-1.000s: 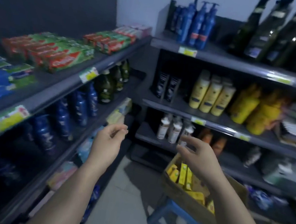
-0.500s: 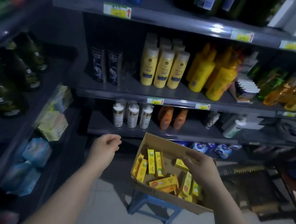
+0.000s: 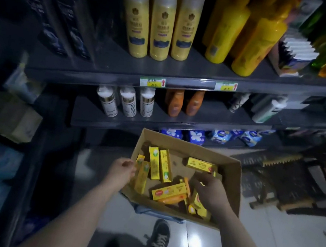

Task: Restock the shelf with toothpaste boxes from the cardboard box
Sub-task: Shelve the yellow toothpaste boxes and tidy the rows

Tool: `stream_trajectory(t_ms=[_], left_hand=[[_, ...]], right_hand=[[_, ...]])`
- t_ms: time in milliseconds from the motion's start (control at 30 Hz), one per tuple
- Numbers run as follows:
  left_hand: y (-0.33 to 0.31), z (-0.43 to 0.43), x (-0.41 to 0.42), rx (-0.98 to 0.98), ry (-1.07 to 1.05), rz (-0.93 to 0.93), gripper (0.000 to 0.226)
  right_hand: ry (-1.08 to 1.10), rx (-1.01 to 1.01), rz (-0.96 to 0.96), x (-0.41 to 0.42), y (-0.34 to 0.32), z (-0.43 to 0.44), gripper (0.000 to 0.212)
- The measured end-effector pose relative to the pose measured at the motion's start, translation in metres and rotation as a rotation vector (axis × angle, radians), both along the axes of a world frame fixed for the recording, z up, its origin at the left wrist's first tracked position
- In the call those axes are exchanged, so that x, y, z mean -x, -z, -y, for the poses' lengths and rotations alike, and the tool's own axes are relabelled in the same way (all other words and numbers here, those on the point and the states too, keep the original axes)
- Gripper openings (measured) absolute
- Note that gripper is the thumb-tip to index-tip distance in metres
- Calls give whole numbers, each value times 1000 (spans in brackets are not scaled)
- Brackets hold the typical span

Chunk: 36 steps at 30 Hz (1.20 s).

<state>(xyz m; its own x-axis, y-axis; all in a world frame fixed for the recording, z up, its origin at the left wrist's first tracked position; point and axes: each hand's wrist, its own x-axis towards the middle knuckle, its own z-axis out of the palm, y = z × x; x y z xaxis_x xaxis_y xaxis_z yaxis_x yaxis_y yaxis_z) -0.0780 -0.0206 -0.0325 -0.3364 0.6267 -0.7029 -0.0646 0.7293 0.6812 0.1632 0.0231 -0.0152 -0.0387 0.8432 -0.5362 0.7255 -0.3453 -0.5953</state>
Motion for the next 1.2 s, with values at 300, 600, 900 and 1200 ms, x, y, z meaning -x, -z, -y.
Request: stream_trajectory(t_ms=[300, 600, 900, 1200], left_hand=[[124, -44, -38, 279, 52, -108, 28], [208, -82, -66, 365, 286, -296, 25], [225, -81, -61, 218, 375, -498, 11], [172, -46, -32, -48, 247, -728, 17]], right_hand=[[-152, 74, 50, -12, 102, -61, 38], [-143, 108, 26, -8, 181, -84, 36], [-102, 134, 13, 7, 216, -89, 27], [-137, 223, 67, 37, 254, -76, 20]])
